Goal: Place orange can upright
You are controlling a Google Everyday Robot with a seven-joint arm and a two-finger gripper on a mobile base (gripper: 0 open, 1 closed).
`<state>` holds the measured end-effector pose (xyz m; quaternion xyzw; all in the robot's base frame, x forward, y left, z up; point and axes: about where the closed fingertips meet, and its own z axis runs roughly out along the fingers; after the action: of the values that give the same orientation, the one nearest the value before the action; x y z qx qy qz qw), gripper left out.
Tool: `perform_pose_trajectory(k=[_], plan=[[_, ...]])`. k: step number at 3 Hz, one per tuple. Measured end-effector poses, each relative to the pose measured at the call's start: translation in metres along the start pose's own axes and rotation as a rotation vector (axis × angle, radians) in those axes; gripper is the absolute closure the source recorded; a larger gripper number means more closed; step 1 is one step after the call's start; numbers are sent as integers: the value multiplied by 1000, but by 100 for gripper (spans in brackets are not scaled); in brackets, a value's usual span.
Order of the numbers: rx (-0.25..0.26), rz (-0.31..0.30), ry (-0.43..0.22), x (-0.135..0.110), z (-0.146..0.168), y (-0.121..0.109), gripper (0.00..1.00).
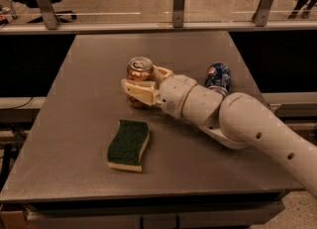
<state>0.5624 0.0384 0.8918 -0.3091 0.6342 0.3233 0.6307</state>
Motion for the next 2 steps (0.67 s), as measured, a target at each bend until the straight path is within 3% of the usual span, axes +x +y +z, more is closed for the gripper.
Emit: perform_pose_trajectory(k=[1,2], plan=[[-1,-10,23,-5,-13,-7,0],[3,-44,50,-21,-35,-25,0]])
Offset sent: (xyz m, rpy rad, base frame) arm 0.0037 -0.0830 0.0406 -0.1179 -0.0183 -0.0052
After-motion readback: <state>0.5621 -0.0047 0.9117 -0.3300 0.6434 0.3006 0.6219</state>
